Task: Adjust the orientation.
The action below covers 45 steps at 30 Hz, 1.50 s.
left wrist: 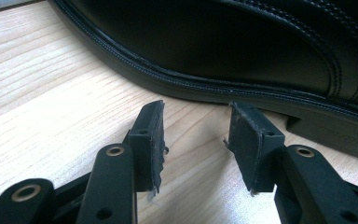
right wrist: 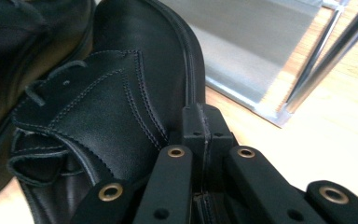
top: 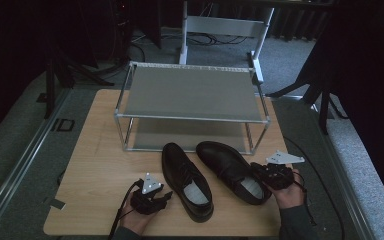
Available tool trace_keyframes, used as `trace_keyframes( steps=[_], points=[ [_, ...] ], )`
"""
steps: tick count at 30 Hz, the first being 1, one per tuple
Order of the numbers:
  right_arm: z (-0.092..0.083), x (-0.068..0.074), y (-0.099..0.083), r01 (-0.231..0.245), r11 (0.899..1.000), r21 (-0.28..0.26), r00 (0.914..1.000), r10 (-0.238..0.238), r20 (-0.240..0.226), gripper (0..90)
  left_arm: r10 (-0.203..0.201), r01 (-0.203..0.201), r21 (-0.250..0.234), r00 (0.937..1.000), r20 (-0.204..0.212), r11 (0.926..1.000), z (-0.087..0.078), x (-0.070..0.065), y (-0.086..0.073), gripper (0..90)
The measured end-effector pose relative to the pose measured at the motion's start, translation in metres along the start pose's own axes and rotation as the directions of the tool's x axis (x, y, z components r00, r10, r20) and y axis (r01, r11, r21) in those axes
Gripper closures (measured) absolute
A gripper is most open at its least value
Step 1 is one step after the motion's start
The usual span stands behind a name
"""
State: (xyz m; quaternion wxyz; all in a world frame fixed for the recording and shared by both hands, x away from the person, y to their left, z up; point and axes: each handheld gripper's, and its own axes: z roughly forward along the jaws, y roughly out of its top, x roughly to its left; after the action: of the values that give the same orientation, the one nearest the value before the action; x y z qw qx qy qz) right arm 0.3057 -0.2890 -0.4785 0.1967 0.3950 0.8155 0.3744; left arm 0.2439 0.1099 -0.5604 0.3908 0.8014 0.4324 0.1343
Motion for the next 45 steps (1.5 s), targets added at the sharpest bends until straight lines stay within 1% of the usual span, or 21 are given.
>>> trace_keyframes(
  steps=[5,11,15,16,17,19,21,23,24,26,27,28,29,33,34,35,40,41,43,44,45],
  points=[
    [0.005,-0.008,0.001,0.0,1.0,0.012,0.9997,0.0,0.025,90.0,-0.001,0.001,-0.001,1.0,0.001,1.0,0.0,0.0,0.0,55.7],
    [0.009,-0.021,0.001,-0.031,0.999,0.016,0.9992,0.031,0.025,90.0,-0.001,0.001,-0.001,1.0,0.0,1.0,0.0,0.0,0.0,55.7],
    [0.004,-0.029,0.0,-0.053,0.999,0.0,0.9979,0.053,0.039,90.0,0.0,0.0,-0.001,1.0,-0.001,1.0,0.0,0.0,0.0,55.7],
    [0.002,-0.03,0.0,-0.049,0.999,0.005,0.9953,0.048,0.084,90.0,0.0,0.0,-0.002,1.0,-0.001,1.0,0.0,0.0,0.0,55.8],
    [0.001,-0.032,-0.001,-0.056,0.998,0.012,0.994,0.055,0.095,90.0,0.0,0.0,-0.002,1.0,-0.001,1.0,0.0,0.0,0.0,55.8],
    [-0.003,-0.036,-0.003,-0.09,0.996,-0.02,0.9949,0.091,0.044,90.0,-0.001,0.001,-0.003,1.0,0.001,1.0,0.0,0.0,0.0,55.8],
    [-0.004,-0.036,-0.003,-0.092,0.995,-0.025,0.9945,0.093,0.049,90.0,-0.003,0.003,-0.003,1.0,0.0,1.0,0.0,0.0,0.0,55.8],
    [-0.008,-0.034,-0.003,-0.089,0.996,-0.031,0.9941,0.091,0.06,89.9,0.0,0.0,-0.002,1.0,-0.003,1.0,0.0,0.0,0.0,55.8],
    [-0.012,-0.029,-0.001,-0.078,0.996,-0.039,0.9951,0.08,0.057,89.1,0.0,0.0,-0.002,1.0,-0.005,1.0,0.0,0.0,0.0,55.9],
    [-0.015,-0.023,0.002,-0.063,0.997,-0.046,0.9965,0.065,0.053,83.8,-0.001,0.001,0.0,1.0,-0.008,1.0,0.0,-0.001,0.0,56.0],
    [-0.015,-0.023,0.002,-0.063,0.997,-0.046,0.9965,0.065,0.053,83.8,-0.001,0.001,0.0,1.0,-0.008,1.0,0.0,-0.001,0.0,56.0],
    [-0.016,-0.02,0.003,-0.055,0.997,-0.05,0.9969,0.058,0.053,80.1,0.001,-0.001,0.003,1.0,-0.008,1.0,0.0,-0.001,0.0,56.0],
    [-0.018,-0.013,0.006,-0.047,0.997,-0.058,0.9981,0.05,0.036,77.7,-0.001,0.001,0.002,1.0,-0.008,1.0,0.0,-0.001,0.0,56.0],
    [-0.016,0.002,0.012,-0.029,0.997,-0.065,0.9996,0.029,-0.001,72.7,-0.002,0.002,0.004,0.9999,-0.012,1.0,-0.001,-0.001,0.0,56.0],
    [-0.016,0.002,0.012,-0.029,0.997,-0.065,0.9996,0.029,-0.001,72.7,-0.003,0.004,0.004,0.9999,-0.012,1.0,-0.001,-0.001,0.0,56.0],
    [-0.014,0.011,0.015,-0.016,0.997,-0.072,0.9997,0.015,-0.018,70.8,-0.005,0.005,0.003,0.9999,-0.013,1.0,-0.001,-0.001,0.0,56.0],
    [-0.011,0.021,0.02,-0.008,0.998,-0.068,0.9989,0.005,-0.046,68.9,0.0,0.0,-0.001,1.0,-0.008,1.0,-0.001,-0.002,0.0,56.0],
    [-0.01,0.026,0.021,-0.004,0.998,-0.069,0.9985,0.0,-0.055,67.9,-0.001,0.001,-0.008,1.0,-0.006,1.0,-0.002,-0.002,0.001,56.0],
    [-0.01,0.028,0.022,-0.004,0.997,-0.071,0.9982,0.0,-0.061,67.7,0.005,-0.005,-0.018,1.0,0.001,0.9998,-0.003,-0.004,0.001,56.0],
    [-0.01,0.033,0.023,-0.003,0.997,-0.071,0.9971,-0.003,-0.076,67.5,0.009,-0.009,-0.027,0.9999,0.009,0.9996,-0.004,-0.005,0.002,56.0],
    [-0.01,0.033,0.023,-0.003,0.997,-0.071,0.9971,-0.003,-0.076,67.5,0.009,-0.009,-0.027,0.9999,0.009,0.9996,-0.004,-0.005,0.002,56.0]
  ],
)
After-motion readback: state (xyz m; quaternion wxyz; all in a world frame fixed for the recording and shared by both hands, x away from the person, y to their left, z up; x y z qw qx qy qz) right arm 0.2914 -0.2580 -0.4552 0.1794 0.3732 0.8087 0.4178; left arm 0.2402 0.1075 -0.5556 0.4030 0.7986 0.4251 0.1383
